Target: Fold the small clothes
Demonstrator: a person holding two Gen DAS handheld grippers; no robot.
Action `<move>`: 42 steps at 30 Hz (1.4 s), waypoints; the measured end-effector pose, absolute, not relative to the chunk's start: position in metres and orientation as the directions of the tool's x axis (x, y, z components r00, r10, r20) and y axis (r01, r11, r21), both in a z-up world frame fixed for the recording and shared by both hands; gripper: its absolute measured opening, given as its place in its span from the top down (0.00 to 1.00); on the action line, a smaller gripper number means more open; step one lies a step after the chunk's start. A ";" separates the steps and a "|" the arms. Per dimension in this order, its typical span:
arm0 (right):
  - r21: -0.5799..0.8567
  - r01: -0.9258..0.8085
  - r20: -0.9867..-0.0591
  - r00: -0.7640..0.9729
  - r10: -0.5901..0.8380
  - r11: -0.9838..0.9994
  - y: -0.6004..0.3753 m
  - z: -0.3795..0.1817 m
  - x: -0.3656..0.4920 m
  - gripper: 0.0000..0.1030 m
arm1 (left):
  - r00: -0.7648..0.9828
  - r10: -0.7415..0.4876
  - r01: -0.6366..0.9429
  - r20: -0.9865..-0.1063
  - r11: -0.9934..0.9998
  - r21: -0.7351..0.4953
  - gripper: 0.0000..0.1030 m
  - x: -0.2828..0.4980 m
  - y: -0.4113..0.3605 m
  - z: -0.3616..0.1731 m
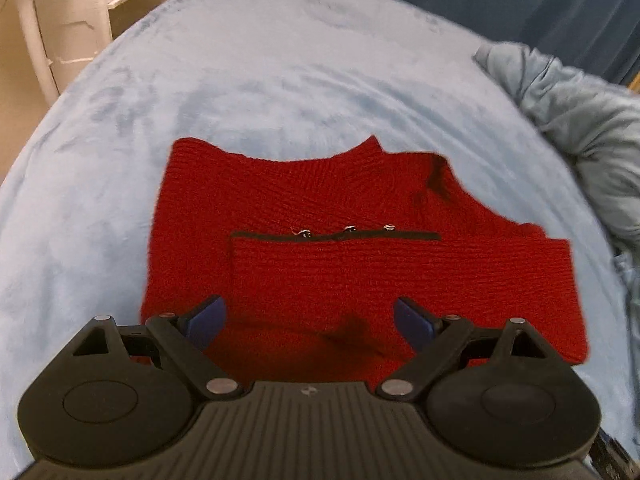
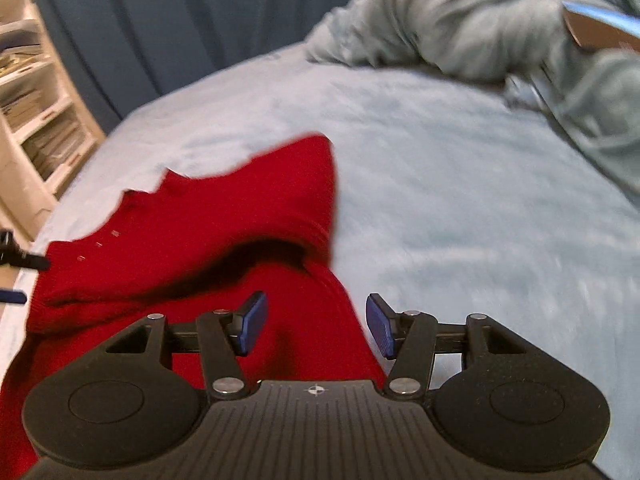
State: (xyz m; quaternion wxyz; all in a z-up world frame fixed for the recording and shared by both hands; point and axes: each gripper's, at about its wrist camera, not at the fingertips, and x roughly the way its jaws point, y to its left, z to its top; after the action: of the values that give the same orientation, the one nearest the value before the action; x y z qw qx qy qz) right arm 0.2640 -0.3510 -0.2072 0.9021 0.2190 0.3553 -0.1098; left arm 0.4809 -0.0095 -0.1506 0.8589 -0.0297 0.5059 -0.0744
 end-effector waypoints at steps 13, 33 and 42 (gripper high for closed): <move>0.349 0.401 -0.710 0.703 -0.041 0.847 -0.367 -0.222 0.249 0.45 | 0.515 -0.177 0.210 -0.839 0.975 -0.077 1.00 0.487 -0.058 -0.124; 0.368 0.400 -0.714 0.700 -0.021 0.839 -0.361 -0.226 0.255 0.45 | 0.491 -0.147 0.126 -0.859 0.987 -0.097 0.22 0.494 -0.007 -0.143; 0.377 0.399 -0.715 0.699 -0.011 0.836 -0.366 -0.232 0.252 0.45 | 0.473 -0.104 0.077 -0.875 0.994 -0.077 0.18 0.506 -0.002 -0.158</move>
State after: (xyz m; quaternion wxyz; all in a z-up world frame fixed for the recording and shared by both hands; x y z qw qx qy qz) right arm 0.2517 -0.3664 -0.2318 0.8836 0.2622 0.3702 -0.1160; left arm 0.5065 -0.0025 -0.1580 0.8581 -0.0134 0.5106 -0.0529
